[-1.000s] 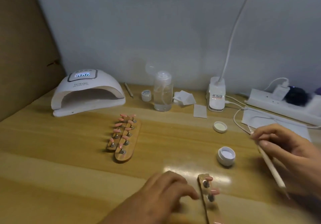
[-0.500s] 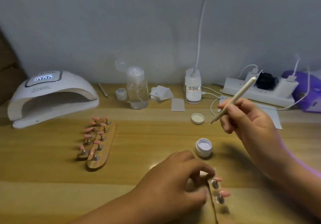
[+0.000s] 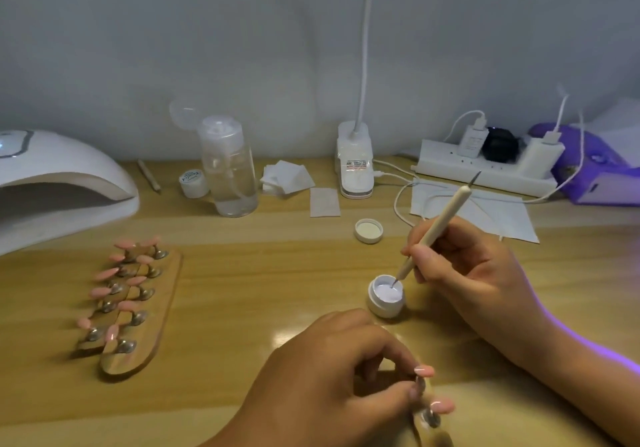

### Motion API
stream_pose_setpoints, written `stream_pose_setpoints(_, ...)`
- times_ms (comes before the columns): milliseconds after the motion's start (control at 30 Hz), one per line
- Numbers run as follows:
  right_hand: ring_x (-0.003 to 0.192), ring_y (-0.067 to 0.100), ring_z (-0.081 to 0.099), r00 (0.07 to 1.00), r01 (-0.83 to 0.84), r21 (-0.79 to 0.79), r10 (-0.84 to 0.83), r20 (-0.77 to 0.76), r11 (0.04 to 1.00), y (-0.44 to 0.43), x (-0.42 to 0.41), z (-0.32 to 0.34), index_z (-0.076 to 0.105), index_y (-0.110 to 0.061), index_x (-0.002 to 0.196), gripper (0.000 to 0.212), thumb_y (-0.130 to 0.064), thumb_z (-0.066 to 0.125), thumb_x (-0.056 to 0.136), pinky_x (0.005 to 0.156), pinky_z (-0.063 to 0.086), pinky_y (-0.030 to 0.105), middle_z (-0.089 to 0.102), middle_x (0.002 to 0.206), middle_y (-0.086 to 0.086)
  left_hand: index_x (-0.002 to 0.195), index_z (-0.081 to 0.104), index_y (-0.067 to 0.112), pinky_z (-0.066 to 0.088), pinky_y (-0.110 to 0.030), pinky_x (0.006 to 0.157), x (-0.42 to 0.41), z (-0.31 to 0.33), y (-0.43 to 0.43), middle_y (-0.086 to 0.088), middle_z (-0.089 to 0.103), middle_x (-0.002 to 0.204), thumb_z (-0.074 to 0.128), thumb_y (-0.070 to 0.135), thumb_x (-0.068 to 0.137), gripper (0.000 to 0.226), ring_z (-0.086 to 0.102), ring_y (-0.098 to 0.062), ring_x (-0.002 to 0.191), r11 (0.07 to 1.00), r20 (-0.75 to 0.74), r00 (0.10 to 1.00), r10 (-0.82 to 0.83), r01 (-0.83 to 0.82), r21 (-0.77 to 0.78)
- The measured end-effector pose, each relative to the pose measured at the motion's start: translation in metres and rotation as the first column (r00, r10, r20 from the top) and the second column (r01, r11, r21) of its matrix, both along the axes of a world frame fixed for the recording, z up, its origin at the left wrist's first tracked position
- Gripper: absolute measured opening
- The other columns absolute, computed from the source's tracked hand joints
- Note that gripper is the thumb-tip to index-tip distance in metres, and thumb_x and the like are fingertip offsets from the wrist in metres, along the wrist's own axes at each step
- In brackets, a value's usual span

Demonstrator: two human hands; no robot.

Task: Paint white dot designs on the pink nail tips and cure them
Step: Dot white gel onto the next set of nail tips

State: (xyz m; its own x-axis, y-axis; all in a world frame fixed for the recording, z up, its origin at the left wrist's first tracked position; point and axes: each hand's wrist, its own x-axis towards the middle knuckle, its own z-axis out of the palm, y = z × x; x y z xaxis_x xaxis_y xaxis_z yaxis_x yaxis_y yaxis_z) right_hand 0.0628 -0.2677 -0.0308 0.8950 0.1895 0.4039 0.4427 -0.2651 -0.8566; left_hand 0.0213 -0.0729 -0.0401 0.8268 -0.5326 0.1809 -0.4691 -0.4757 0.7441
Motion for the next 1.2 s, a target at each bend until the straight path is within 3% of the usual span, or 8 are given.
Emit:
stream_pose_setpoints(400,0.07,0.017,0.058,0.993,-0.03,-0.157,0.047,0.108,0.987,0.001,0.002,-0.003,0.063,-0.021,0.089,0.013,-0.032,0.057,0.087,0.066,0.05,0.034,0.064,0.081,-0.001,0.082,0.069,0.043,0.041,-0.026,0.061,0.002,0.003,-0.002,0.016,0.053,0.065,0.061,0.063,0.063,0.029,0.048,-0.002,0.06,0.993,-0.129,0.989,0.07,-0.081,-0.08)
stream_pose_setpoints(567,0.072,0.019,0.058,0.994,-0.034,-0.15,0.048,0.094,0.988,0.0,0.003,-0.003,0.063,-0.021,0.09,0.013,-0.033,0.057,0.087,0.066,0.05,0.033,0.064,0.081,0.0,0.073,0.071,0.027,0.034,-0.012,0.055,0.003,0.002,0.002,0.015,0.046,0.054,0.076,0.042,0.065,0.018,0.04,0.0,0.052,0.932,-0.313,0.948,0.054,-0.16,-0.325)
stream_pose_setpoints(700,0.073,0.017,0.058,0.996,-0.044,-0.175,0.058,0.073,0.984,0.001,0.004,-0.005,0.064,-0.024,0.091,0.011,-0.033,0.057,0.088,0.066,0.05,0.029,0.063,0.08,-0.003,0.076,0.07,0.025,0.037,-0.018,0.055,0.003,0.006,0.005,0.0,0.063,0.067,0.076,0.041,0.063,0.022,0.048,-0.011,0.06,0.871,-0.418,0.908,-0.007,-0.2,-0.449)
stream_pose_setpoints(833,0.076,0.015,0.059,0.999,-0.029,0.003,0.029,0.019,1.0,0.001,-0.004,0.0,0.064,-0.032,0.092,0.01,-0.036,0.056,0.086,0.07,0.052,0.029,0.063,0.084,-0.007,0.071,0.072,0.018,0.048,-0.014,0.057,0.001,0.012,0.004,-0.014,0.074,0.074,0.074,0.016,0.06,0.011,0.067,-0.013,0.063,0.778,-0.48,0.877,0.005,-0.305,-0.55)
stream_pose_setpoints(967,0.072,0.005,0.06,0.996,0.014,0.247,0.008,-0.085,0.969,0.001,-0.006,0.011,0.062,-0.029,0.082,0.006,-0.024,0.063,0.086,0.069,0.049,0.02,0.063,0.073,-0.007,0.06,0.07,0.006,0.046,-0.014,0.048,-0.001,0.01,-0.009,-0.024,0.067,0.062,0.087,0.003,0.059,0.017,0.066,-0.02,0.053,0.679,-0.482,0.87,0.103,-0.416,-0.605)
stream_pose_setpoints(1067,0.064,0.004,0.052,0.982,0.068,0.35,-0.001,-0.187,0.934,-0.002,-0.005,0.018,0.057,-0.015,0.082,0.01,-0.022,0.065,0.081,0.063,0.044,0.016,0.057,0.065,-0.007,0.065,0.076,0.01,0.047,-0.015,0.052,-0.001,0.006,-0.022,-0.019,0.068,0.06,0.084,0.003,0.062,0.011,0.063,-0.016,0.054,0.736,-0.414,0.902,0.123,-0.363,-0.571)
stream_pose_setpoints(1133,0.064,0.007,0.047,0.963,0.093,0.409,0.022,-0.267,0.908,-0.005,-0.006,0.019,0.056,-0.017,0.079,0.014,-0.026,0.067,0.078,0.064,0.042,0.019,0.052,0.065,-0.004,0.067,0.077,0.009,0.047,-0.01,0.054,-0.002,0.004,-0.021,-0.015,0.072,0.065,0.08,-0.009,0.066,0.018,0.064,-0.01,0.055,0.75,-0.443,0.884,0.151,-0.394,-0.531)
stream_pose_setpoints(1200,0.065,0.012,0.043,0.943,0.112,0.475,0.058,-0.329,0.873,-0.005,-0.007,0.015,0.057,-0.021,0.076,0.013,-0.028,0.068,0.076,0.065,0.039,0.024,0.048,0.067,0.001,0.067,0.077,0.009,0.047,-0.009,0.056,-0.003,0.007,-0.017,-0.013,0.073,0.069,0.085,-0.002,0.06,0.015,0.066,-0.007,0.058,0.754,-0.472,0.873,0.123,-0.391,-0.528)
